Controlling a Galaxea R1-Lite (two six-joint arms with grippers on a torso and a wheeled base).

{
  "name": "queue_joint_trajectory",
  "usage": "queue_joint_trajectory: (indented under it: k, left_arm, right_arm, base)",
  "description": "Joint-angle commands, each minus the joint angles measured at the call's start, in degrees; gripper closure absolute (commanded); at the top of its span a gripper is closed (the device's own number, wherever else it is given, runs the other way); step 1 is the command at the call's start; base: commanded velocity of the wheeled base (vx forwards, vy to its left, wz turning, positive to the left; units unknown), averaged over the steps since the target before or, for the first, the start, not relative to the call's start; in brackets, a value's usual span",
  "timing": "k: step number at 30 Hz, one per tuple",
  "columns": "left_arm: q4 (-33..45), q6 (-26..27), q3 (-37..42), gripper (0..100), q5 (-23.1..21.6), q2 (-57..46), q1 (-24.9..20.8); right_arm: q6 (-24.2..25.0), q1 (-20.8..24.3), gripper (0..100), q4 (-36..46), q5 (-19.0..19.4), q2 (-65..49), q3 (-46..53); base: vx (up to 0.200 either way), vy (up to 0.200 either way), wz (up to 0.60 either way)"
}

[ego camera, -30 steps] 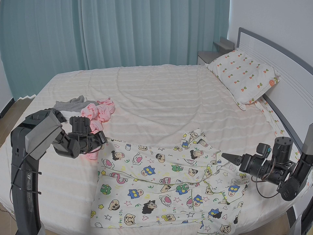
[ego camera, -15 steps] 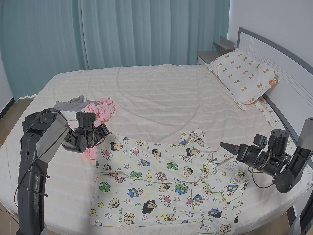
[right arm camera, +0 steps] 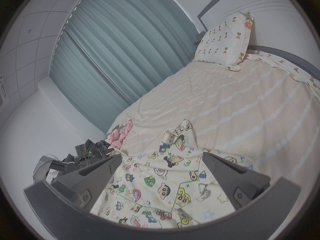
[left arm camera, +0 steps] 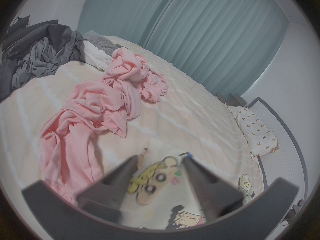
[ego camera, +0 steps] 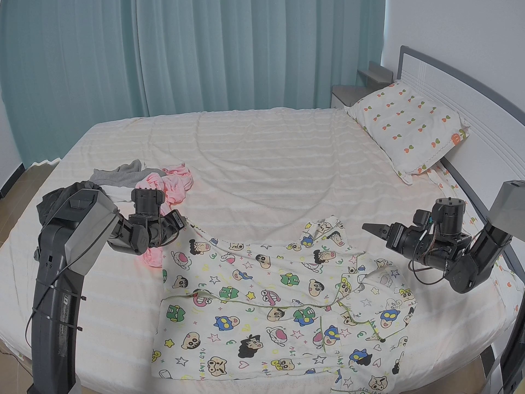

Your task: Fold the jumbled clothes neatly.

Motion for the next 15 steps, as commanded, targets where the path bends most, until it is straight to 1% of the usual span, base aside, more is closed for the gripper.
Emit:
queue_joint_trajectory:
  k: [1, 2, 6, 7, 9, 10, 11, 12, 13, 14, 15]
  left_arm:
    - [0.21, -0.09, 0.53, 0, 0.02, -0.22, 0.18]
    - [0.21, -0.18, 2.99, 0, 0.11, -2.68, 1.23]
    - [0.30, -0.45, 8.88, 0, -0.68, -8.21, 3.34]
    - [0.30, -0.45, 9.32, 0, -0.77, -8.74, 3.52]
    - [0.12, -0.45, 14.41, 0, -2.70, -13.05, 4.66]
    - [0.12, -0.45, 14.41, 0, -2.70, -13.05, 4.66]
    - [-0.23, -0.45, 19.78, 0, -5.60, -17.18, 5.28]
    - [-0.41, -0.45, 22.76, 0, -7.10, -19.29, 5.37]
    - [-0.50, -0.45, 23.64, 0, -7.54, -19.90, 5.37]
    - [-1.11, -0.45, 27.86, 0, -9.73, -23.07, 5.37]
    - [-1.73, -0.36, 29.80, 0, -10.17, -24.39, 5.37]
  right_arm:
    - [-0.04, -1.19, 0, 0.94, 0.01, 2.68, -2.85]
    - [-0.13, -2.16, 0, 3.23, 0.01, 4.44, -5.76]
    - [-0.13, -2.77, 0, 7.09, 0.09, 6.90, -9.45]
    - [-0.22, -2.86, 0, 7.27, 0.09, 7.08, -9.71]
    - [-0.74, -2.86, 0, 8.94, 0.09, 8.13, -12.00]
    - [-0.74, -2.86, 0, 8.94, 0.09, 8.13, -12.00]
    - [-1.80, -2.86, 0, 10.87, 0.09, 8.57, -13.75]
    - [-2.50, -2.95, 0, 12.37, 0.09, 9.19, -15.07]
    - [-2.68, -2.95, 0, 12.81, 0.09, 9.36, -15.42]
    - [-3.73, -2.95, 0, 14.39, 0.09, 10.24, -17.09]
    - [-4.00, -2.95, 0, 14.56, 0.09, 10.50, -17.62]
  base:
    - [0.000, 0.000, 0.00]
    - [0.000, 0.000, 0.00]
    - [0.000, 0.000, 0.00]
    - [0.000, 0.000, 0.00]
    - [0.000, 0.000, 0.00]
    - [0.000, 0.000, 0.00]
    - [0.000, 0.000, 0.00]
    - [0.000, 0.000, 0.00]
    - [0.000, 0.000, 0.00]
    - [0.000, 0.000, 0.00]
    - [0.000, 0.000, 0.00]
